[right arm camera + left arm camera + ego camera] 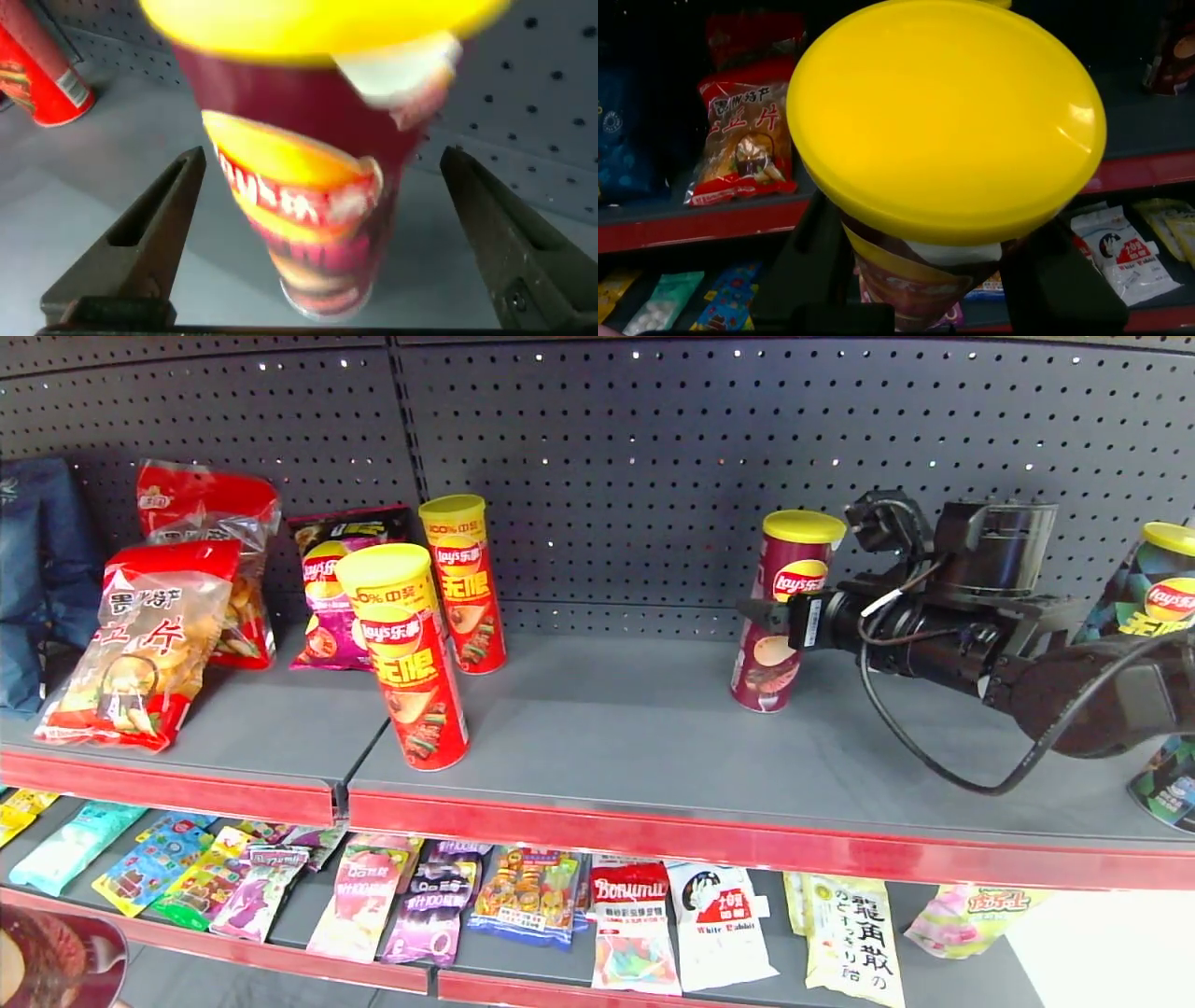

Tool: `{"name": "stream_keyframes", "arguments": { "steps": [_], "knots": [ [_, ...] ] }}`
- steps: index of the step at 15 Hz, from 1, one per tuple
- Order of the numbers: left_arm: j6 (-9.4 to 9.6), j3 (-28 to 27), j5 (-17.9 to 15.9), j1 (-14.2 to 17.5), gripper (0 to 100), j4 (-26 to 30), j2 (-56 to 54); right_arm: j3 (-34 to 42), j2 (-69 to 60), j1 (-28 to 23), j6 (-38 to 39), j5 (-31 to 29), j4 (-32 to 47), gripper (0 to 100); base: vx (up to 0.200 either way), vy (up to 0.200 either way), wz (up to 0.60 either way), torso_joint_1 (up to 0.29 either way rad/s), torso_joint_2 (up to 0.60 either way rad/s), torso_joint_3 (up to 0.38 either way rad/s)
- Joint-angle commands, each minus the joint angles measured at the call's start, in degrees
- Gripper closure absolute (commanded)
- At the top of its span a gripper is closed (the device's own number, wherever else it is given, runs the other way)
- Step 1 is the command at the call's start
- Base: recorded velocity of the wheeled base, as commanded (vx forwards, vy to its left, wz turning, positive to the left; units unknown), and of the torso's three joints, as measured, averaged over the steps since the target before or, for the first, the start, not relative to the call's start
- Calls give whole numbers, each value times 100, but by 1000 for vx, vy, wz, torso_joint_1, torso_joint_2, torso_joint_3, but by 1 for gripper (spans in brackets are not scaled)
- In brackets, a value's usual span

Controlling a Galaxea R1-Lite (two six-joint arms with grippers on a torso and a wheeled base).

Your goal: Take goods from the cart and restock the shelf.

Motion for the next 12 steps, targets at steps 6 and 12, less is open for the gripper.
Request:
{"name": "stream_keyframes", "arguments": {
  "steps": [6,12],
  "knots": [
    [-1,17,1,0,100,11,-1,-546,460,-2,-3,-203,-5,0,0,0,0,0,0,0],
    [-1,69,1,0,100,11,-36,-502,433,157,-3,-432,-5,100,0,0,0,0,0,0]
  ]
}}
